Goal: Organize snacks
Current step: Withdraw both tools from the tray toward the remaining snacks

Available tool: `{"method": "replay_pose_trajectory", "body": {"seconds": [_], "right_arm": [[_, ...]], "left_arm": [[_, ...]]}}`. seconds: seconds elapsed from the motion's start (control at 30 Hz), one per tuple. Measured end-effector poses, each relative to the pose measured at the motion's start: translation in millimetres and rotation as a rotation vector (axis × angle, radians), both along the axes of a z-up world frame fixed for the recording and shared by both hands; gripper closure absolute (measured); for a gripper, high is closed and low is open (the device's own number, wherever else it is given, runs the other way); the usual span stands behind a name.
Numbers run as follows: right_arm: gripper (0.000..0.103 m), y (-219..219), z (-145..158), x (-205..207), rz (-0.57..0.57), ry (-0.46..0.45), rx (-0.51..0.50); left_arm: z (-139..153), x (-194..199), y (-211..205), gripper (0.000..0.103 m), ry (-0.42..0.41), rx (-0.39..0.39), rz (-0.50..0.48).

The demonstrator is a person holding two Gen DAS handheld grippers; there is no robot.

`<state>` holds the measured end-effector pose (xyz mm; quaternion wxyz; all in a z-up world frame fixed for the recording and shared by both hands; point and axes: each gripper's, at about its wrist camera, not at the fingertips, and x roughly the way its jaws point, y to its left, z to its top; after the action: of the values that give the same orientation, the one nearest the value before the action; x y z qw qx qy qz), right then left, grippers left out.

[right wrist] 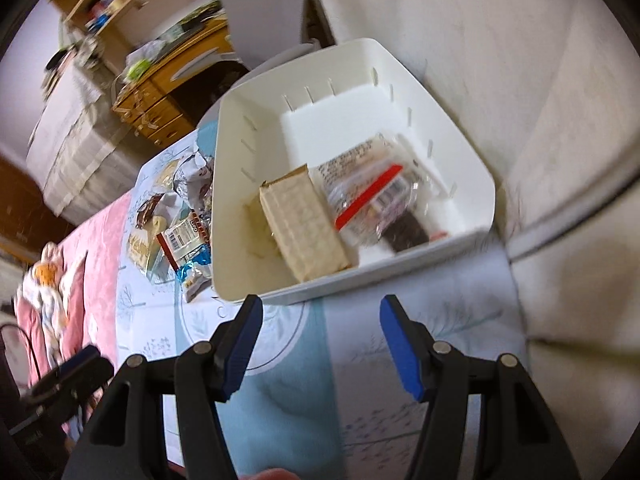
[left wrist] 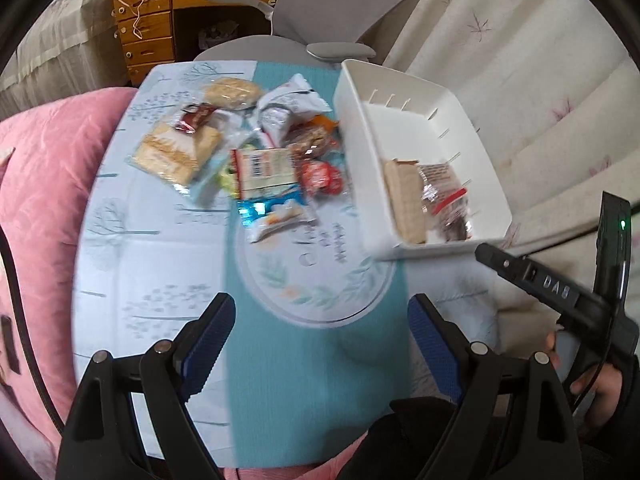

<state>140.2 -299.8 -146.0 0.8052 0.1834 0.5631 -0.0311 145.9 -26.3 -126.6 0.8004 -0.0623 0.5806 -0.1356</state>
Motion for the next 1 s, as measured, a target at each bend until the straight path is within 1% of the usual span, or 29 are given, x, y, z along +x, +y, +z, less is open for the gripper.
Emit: {"method": "replay_pose_trajectory", "body": {"seconds": [0.03,0.07,0.3,0.43,0.5,0.63,0.83,1.0], "right_arm": [[0.042,4,-1,-3,-0.023,0.006,0.008],[0.042,11,-1,-6,-0.053,0.01,0.022],[0.042,57,-9,-15,-0.159,0.034,0.064],[0.042,86,-14,-19,-0.203,0.03,0.079],[0.042,100,-18,-21,-0.224,0.03,0.09],[0.042,123,-28,-24,-0.258,0.039,0.105],[0.042,145,-43,-21,-0.284,0.099,0.125],[0.042,159,-51,-9,-0.258,0.117,0.096]], "left_arm": [[1,-2,9,0.012,-0.002,0.0,-0.007],[3,-3,16,0.011,-0.003,0.0,-0.015],[6,1,71,0.01,-0.005,0.026,-0.072],[6,7,100,0.01,-0.007,0.011,-0.103],[4,11,112,0.01,-0.008,0.018,-0.119],[-2,21,130,0.01,0.007,0.023,-0.142],[-10,39,141,0.01,0.035,0.031,-0.161],[-18,64,143,0.01,0.061,0.017,-0.128]]}}
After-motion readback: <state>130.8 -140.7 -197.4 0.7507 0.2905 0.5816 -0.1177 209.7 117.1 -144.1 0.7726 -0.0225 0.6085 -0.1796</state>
